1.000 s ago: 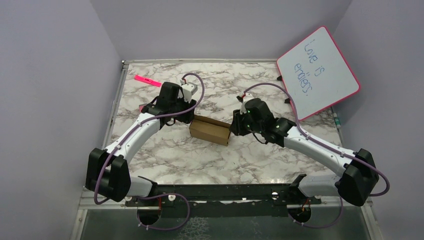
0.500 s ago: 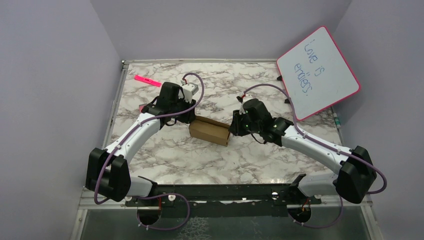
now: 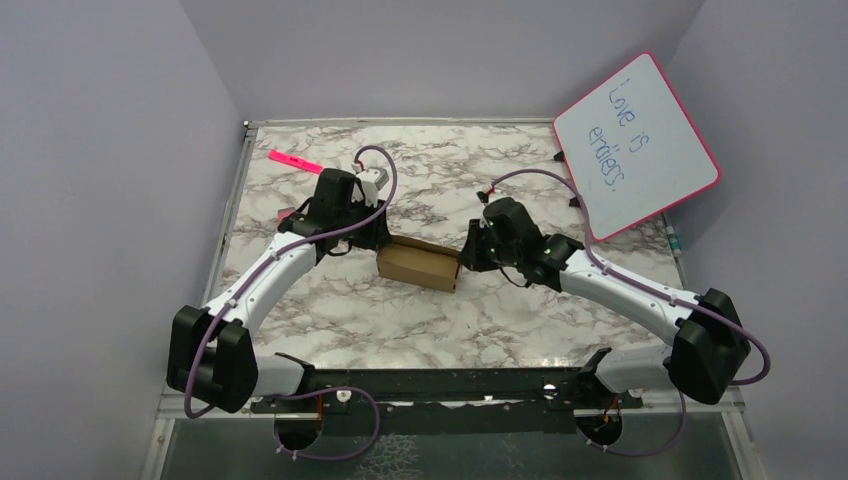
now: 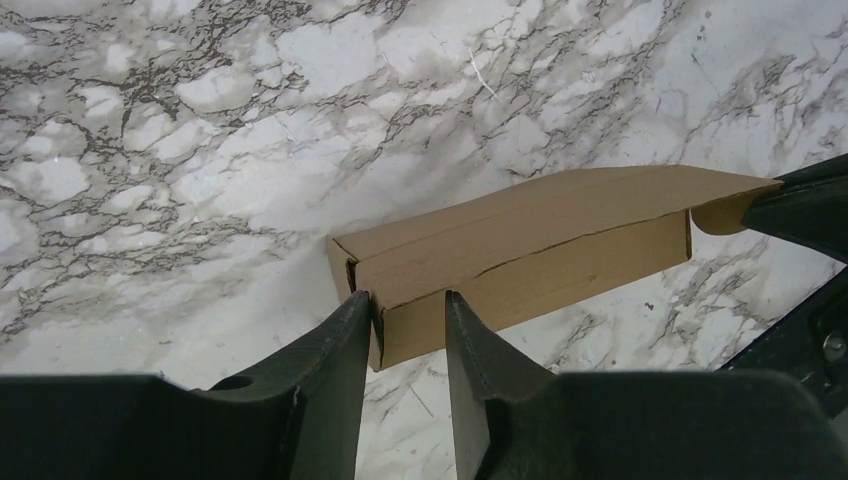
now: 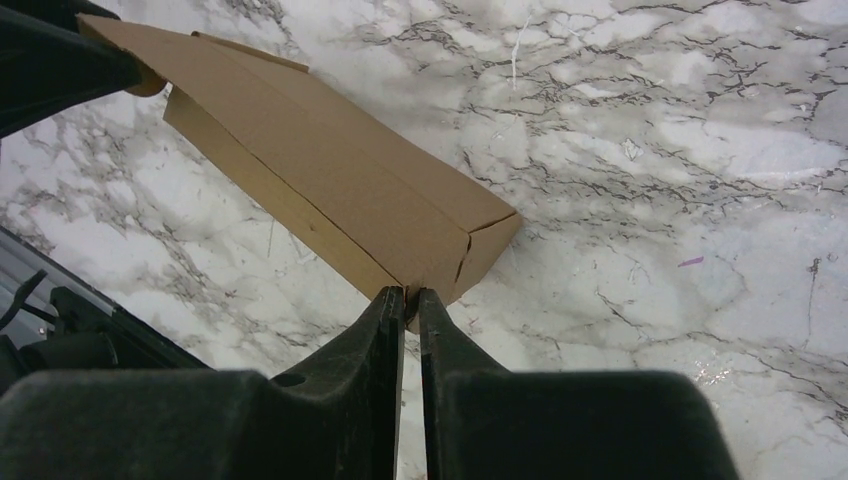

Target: Fold the paper box

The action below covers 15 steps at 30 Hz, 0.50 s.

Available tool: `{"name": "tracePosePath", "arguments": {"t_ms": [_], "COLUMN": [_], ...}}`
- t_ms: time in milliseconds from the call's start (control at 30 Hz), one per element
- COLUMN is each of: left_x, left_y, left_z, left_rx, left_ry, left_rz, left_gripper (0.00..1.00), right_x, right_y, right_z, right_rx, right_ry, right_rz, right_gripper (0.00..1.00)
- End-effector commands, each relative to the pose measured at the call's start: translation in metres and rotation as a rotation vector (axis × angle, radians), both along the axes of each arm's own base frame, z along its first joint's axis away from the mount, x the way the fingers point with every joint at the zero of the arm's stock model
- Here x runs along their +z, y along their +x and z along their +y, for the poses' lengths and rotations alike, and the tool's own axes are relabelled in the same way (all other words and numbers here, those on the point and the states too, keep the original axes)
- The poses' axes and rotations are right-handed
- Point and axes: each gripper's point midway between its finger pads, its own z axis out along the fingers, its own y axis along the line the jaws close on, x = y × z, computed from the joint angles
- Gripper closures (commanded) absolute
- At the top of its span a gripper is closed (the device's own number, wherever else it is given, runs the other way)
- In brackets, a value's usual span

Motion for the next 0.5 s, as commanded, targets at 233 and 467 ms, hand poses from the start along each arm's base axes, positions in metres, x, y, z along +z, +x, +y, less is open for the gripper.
{"name": "tracePosePath", "arguments": {"t_ms": [233, 467], "left_x": [0.011, 0.006], "left_y": [-0.011, -0.014], "left_z": [-0.007, -0.007], "left_rx": [0.039, 0.041], "left_ry": [-0.104, -0.107], "left_rz": [0.019, 0.028], "left_gripper": [0.66, 0.66], "right_x": [0.019, 0.019], "right_y": [0.016, 0.017], "right_z": [0.015, 0.019], "right_rx": [-0.088, -0.091], "right_ry": [0.079, 0.090], "right_rz": [0.009, 0.020], "right_gripper": [0.86, 0.89]}}
